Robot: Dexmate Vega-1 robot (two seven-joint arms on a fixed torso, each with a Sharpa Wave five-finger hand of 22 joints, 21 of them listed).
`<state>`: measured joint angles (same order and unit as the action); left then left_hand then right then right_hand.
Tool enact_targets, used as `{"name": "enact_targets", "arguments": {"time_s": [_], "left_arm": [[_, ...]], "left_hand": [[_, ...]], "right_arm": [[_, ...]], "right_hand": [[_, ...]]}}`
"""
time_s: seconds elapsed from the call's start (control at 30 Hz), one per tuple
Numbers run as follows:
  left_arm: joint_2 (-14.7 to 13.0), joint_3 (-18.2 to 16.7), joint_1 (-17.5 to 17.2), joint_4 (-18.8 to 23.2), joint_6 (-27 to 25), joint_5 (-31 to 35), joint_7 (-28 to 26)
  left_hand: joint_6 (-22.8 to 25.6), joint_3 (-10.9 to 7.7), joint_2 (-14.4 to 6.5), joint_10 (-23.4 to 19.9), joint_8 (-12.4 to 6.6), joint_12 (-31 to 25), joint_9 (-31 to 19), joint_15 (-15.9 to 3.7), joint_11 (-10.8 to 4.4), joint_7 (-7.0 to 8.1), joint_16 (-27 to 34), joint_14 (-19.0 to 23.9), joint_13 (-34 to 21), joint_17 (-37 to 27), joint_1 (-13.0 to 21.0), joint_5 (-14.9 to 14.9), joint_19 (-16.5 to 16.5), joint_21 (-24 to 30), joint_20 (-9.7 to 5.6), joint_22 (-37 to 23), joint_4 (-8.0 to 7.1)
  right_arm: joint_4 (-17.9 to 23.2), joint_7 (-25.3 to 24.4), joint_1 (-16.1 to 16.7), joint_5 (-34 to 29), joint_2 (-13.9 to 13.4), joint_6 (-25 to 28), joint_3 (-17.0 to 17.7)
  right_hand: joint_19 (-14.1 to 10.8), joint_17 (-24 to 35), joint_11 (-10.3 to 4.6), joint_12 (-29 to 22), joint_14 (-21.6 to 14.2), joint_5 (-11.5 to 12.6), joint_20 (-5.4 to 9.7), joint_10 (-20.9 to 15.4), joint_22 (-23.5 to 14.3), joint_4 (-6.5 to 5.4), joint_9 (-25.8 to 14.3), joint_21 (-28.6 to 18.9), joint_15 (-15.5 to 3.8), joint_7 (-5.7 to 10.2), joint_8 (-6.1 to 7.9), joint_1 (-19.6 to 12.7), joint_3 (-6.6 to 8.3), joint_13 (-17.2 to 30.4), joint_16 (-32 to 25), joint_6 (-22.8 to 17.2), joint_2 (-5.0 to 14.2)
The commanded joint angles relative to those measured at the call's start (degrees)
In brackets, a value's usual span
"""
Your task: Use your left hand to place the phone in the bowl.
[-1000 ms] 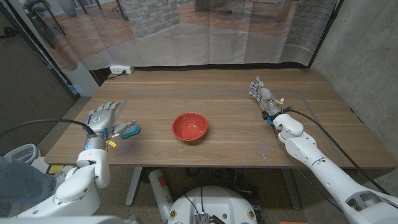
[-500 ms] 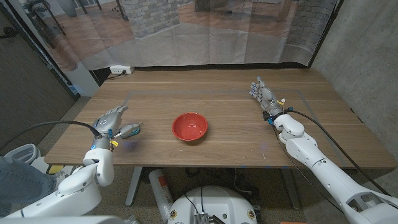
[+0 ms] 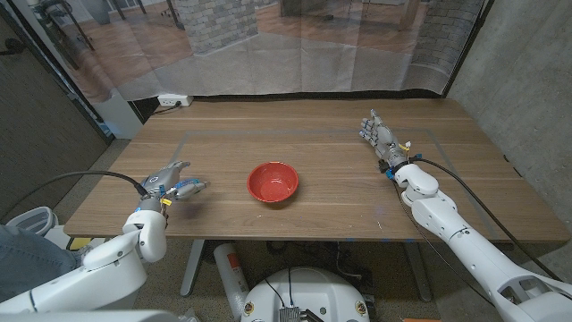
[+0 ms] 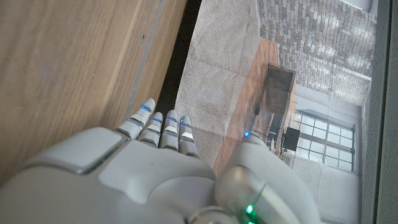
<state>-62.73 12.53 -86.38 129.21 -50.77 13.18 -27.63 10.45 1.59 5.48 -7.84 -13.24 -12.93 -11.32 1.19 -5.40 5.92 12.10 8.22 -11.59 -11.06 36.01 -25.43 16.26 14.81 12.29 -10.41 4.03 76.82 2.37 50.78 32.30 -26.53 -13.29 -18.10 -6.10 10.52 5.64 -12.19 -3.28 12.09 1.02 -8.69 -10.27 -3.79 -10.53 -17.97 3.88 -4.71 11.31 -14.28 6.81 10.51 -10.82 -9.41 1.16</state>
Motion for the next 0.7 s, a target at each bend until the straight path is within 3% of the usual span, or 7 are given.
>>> {"name": "enact_targets", "arguments": {"time_s": [0.03,0.23,0.5,0.7], "left_arm": [[-3.0,0.3,0.2,1.8,-3.1,-3.8,-0.6],[-4.6,-0.5,0.2,1.4,-3.3,-5.3,-1.2],[-5.7,2.9,4.1,0.1,-4.9,-6.3,0.0],[-6.0,3.7,5.3,-1.6,-2.7,-8.1,-0.2]], "left_hand": [[0.0,0.25,-0.2,-0.1,0.20,-0.1,-0.3,0.13,0.25,-0.37,0.0,0.4,-0.3,-0.2,0.5,-0.2,0.5,-0.2,0.01,0.0,0.26],[0.0,0.26,-0.4,-0.1,0.24,-0.1,-0.3,0.15,0.23,-0.40,0.0,0.5,-0.3,-0.2,0.6,-0.2,0.7,-0.3,0.03,-0.1,0.26],[0.3,0.27,-0.6,-0.4,0.18,-0.2,-0.3,0.09,0.30,-0.54,0.0,0.7,-0.3,-0.2,0.8,-0.2,1.0,-0.3,0.05,-0.1,0.26],[0.5,0.29,-0.7,-0.7,0.16,-0.2,-0.3,0.03,-0.07,-0.50,0.0,0.9,-0.3,-0.2,0.9,-0.1,1.2,-0.4,0.07,0.0,0.26]], "right_arm": [[-0.5,0.1,-0.2,-0.1,0.1,0.1,0.1],[-0.4,-0.1,-0.3,-0.3,0.1,0.3,-0.1],[-1.1,-0.3,-1.2,-0.7,0.8,0.7,-0.6],[-1.3,-0.7,-1.4,-1.0,1.0,1.0,-0.7]], "right_hand": [[-0.4,0.3,0.10,0.2,-0.3,-0.1,-0.01,0.1,-0.1,0.25,-0.3,0.1,0.16,0.35,-0.11,0.0,-0.11,0.1,-0.2,-0.3,0.42],[-0.4,0.3,0.09,0.2,-0.3,-0.1,-0.02,0.1,-0.1,0.27,-0.3,0.1,0.17,0.34,-0.12,0.0,-0.13,0.1,-0.2,-0.3,0.43],[-0.5,0.3,0.05,0.2,-0.3,-0.1,-0.02,0.1,-0.1,0.30,-0.3,0.3,0.16,0.36,-0.11,0.0,-0.17,0.1,-0.2,-0.3,0.47],[-0.6,0.3,0.13,0.2,-0.4,-0.1,0.02,0.1,-0.1,0.33,-0.3,0.4,0.12,0.37,-0.13,0.0,-0.20,0.1,-0.2,-0.3,0.48]]}}
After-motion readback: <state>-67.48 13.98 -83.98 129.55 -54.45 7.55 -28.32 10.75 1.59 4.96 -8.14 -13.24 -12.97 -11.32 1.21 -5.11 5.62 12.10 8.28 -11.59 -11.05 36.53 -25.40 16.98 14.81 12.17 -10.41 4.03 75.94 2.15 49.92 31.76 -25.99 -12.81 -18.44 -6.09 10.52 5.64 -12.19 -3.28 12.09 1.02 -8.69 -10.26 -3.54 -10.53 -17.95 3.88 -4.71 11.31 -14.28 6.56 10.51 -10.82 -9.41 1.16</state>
